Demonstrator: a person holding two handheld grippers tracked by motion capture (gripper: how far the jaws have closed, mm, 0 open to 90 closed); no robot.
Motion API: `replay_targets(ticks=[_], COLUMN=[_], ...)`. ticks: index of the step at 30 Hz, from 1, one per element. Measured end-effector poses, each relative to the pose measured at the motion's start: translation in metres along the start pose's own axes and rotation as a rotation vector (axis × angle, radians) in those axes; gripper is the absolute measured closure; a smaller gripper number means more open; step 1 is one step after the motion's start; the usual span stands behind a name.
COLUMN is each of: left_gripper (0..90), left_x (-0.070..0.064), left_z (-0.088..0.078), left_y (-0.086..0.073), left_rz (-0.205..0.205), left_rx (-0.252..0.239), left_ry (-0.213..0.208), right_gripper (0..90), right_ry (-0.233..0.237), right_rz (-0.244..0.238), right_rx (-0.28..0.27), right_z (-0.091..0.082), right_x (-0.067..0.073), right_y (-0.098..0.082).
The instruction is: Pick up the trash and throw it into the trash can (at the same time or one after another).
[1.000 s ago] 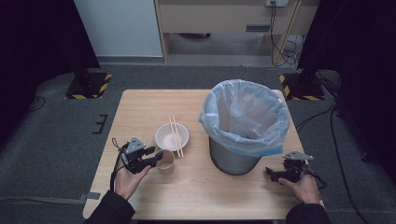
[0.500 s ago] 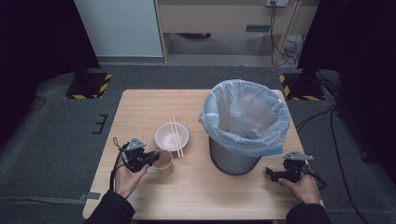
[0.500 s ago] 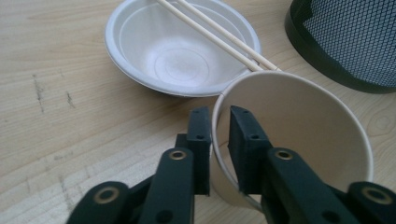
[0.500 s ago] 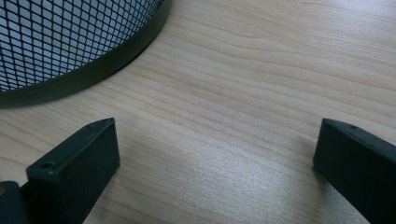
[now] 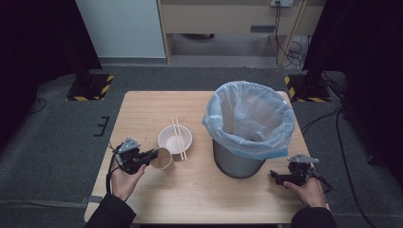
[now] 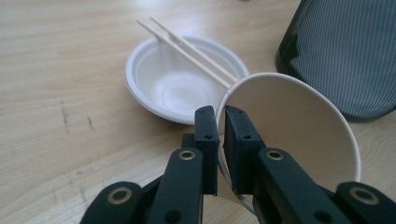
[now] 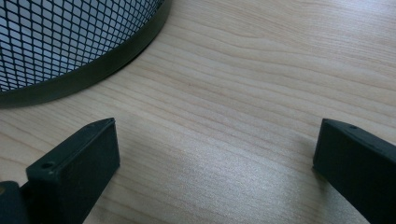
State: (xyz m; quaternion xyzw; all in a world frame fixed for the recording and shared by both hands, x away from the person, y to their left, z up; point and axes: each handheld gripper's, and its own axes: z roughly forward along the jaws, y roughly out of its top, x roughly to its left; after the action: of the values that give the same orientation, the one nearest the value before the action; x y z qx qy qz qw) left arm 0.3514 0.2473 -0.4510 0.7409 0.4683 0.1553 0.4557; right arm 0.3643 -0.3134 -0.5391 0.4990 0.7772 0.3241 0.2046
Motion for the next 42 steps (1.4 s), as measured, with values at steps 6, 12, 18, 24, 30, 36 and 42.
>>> replay_targets(ticks=[6, 12, 18, 24, 30, 36, 42], left_gripper=[83.7, 83.7, 83.7, 83.8, 83.8, 83.7, 83.8], left_x=[-0.002, -0.008, -0.013, -0.017, -0.022, -0.027, -0.032], left_z=[-0.019, -0.029, -0.040, -0.048, -0.053, -0.060, -0.066], left_y=[0.007, 0.013, 0.021, 0.027, 0.033, 0.041, 0.050], left_rz=[-0.008, 0.001, 0.011, 0.014, 0.020, 0.030, 0.042], left_rx=[-0.099, -0.163, -0.217, -0.262, -0.288, -0.330, -0.362], left_ry=[0.001, -0.014, -0.020, -0.024, -0.043, -0.057, -0.062], right_gripper=[0.6, 0.6, 0.6, 0.6, 0.6, 0.6, 0.5], right_ry=[0.000, 0.000, 0.000, 0.000, 0.000, 0.000, -0.001], right_rz=[0.000, 0.000, 0.000, 0.000, 0.000, 0.000, -0.005], right_rx=[0.000, 0.000, 0.000, 0.000, 0.000, 0.000, -0.001], right_z=[0.000, 0.000, 0.000, 0.000, 0.000, 0.000, 0.000], right_x=[0.000, 0.000, 0.000, 0.000, 0.000, 0.000, 0.000], right_y=[0.000, 0.000, 0.000, 0.000, 0.000, 0.000, 0.000])
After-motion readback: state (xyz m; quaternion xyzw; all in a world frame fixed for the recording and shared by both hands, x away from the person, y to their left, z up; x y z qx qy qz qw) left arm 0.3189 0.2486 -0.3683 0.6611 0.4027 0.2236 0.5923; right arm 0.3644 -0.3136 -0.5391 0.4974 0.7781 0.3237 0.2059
